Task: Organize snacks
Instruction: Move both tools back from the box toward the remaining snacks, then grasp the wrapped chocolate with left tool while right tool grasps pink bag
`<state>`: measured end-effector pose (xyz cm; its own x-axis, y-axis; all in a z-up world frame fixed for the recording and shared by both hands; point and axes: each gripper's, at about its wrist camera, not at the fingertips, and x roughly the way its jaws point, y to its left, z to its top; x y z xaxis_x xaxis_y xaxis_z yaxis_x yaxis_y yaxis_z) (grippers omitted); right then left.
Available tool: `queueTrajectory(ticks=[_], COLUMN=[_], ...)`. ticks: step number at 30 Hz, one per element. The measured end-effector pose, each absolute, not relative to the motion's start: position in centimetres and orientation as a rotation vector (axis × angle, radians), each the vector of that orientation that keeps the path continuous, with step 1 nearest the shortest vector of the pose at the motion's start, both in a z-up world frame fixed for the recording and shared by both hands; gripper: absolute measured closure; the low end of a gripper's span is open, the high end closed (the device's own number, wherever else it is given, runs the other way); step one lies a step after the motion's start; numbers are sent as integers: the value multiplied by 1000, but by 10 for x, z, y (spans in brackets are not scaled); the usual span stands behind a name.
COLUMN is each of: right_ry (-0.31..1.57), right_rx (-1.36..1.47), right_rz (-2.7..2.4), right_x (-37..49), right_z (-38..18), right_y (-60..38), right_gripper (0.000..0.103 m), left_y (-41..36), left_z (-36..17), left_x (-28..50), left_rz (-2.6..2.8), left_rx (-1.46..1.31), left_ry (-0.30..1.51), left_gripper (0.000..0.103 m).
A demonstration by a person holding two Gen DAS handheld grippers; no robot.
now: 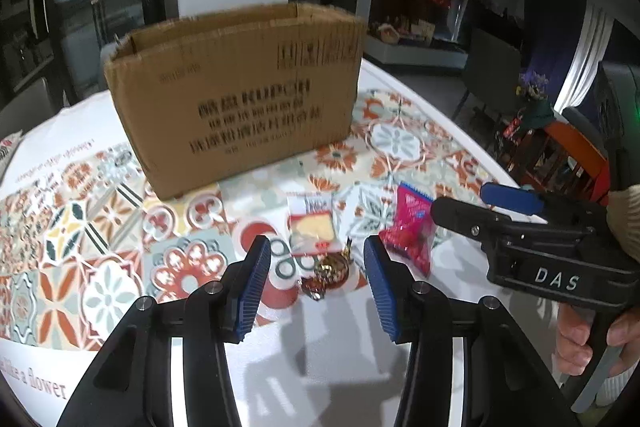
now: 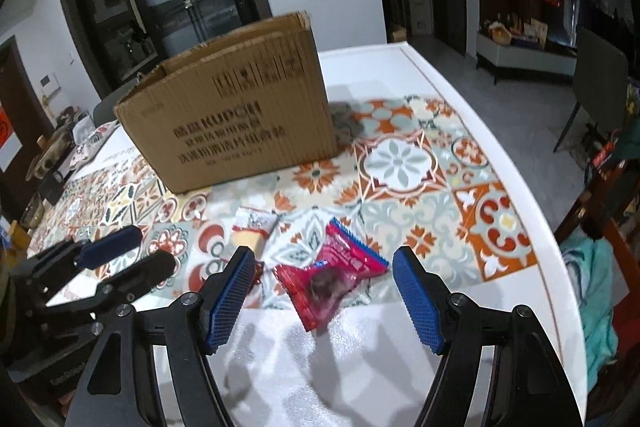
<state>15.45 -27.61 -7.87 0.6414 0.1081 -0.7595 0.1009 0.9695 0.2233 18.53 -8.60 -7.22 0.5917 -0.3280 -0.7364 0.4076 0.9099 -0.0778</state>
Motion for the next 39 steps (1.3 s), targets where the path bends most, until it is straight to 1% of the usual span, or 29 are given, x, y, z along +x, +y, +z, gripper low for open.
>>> queueTrajectory(ticks=[8,14,20,21,23,25,27,29,33,36,39], right_ry=[945,965,980,982,990,995,990,988,986,986,989], right_rx=[289,282,280,279,269,265,248,244,247,251,248], right_rz=[3,1,14,17,27,29,29,31,30,31,34], right_x=[163,169,178,179,181,182,182,181,181,179,178], right_z=[-107,-118,-124,-125,-128,-131,-131,-131,-132,-131,-130], right_y=[-281,-281,-277,-276,-273,-272,-270,-269,-270,-270,-268], right_gripper=[31,31,32,35,36,39,46,49,60,64,65], left_y=[-94,-95,-99,-99,-99,-99,-98,-98,-98,-96,-93], left_z=[-102,-114,-123,-124,-128,-129,-130,-130,-125,-120,-115], left_x=[194,201,207,208,210,211,211,211,208,206,205], left_rz=[-460,-448,-445,-449,-461,-465,-469,-468,-464,-464,-459], left_rx=[116,122,133,127,112,101,95,90,85,72,61], left_ry=[896,907,919,925,943,948,951,951,934,924,913], left_gripper=[56,56,63,66,70,72,81,81,81,81,81])
